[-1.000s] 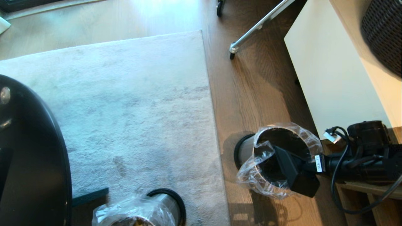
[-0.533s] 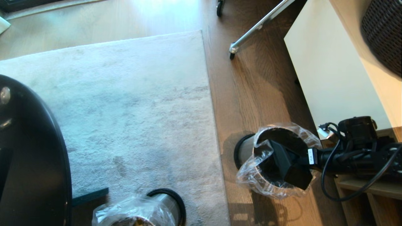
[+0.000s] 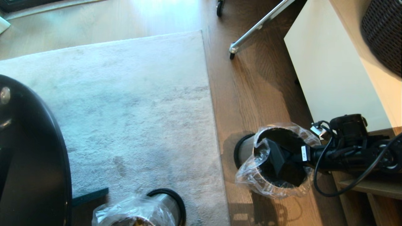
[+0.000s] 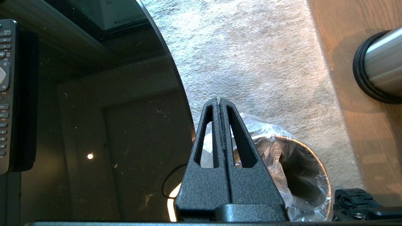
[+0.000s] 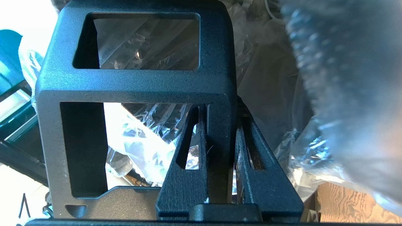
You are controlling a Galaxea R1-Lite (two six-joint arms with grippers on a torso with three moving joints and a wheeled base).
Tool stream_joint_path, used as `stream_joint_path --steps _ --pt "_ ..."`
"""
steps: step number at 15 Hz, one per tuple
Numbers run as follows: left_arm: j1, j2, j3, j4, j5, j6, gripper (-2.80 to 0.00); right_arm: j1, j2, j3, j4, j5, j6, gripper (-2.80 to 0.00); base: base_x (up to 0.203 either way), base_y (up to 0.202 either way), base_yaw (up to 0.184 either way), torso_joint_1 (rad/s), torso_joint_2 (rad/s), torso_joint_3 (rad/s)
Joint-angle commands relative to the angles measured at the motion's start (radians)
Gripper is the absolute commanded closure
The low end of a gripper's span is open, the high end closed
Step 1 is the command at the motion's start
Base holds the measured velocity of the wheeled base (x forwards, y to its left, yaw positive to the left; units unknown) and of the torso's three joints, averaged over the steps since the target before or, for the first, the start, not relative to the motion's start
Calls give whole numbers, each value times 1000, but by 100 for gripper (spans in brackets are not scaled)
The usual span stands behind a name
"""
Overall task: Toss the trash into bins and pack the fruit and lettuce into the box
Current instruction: Throw it into the trash can on the right, then pick up the data cable
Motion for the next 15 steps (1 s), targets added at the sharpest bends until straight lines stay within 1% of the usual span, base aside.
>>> stream_joint_path --steps 1,4,5,15 --pt "1 2 0 0 0 1 0 1 4 -1 -2 3 2 0 0 0 0 0 0 0" --pt "1 2 0 0 0 1 0 2 2 -2 -2 3 2 0 0 0 0 0 0 0" --pt "1 2 0 0 0 1 0 2 0 -2 -2 3 2 -280 0 0 0 0 0 0" --pt "1 2 0 0 0 1 0 1 -75 -1 -2 4 2 -280 0 0 0 0 0 0"
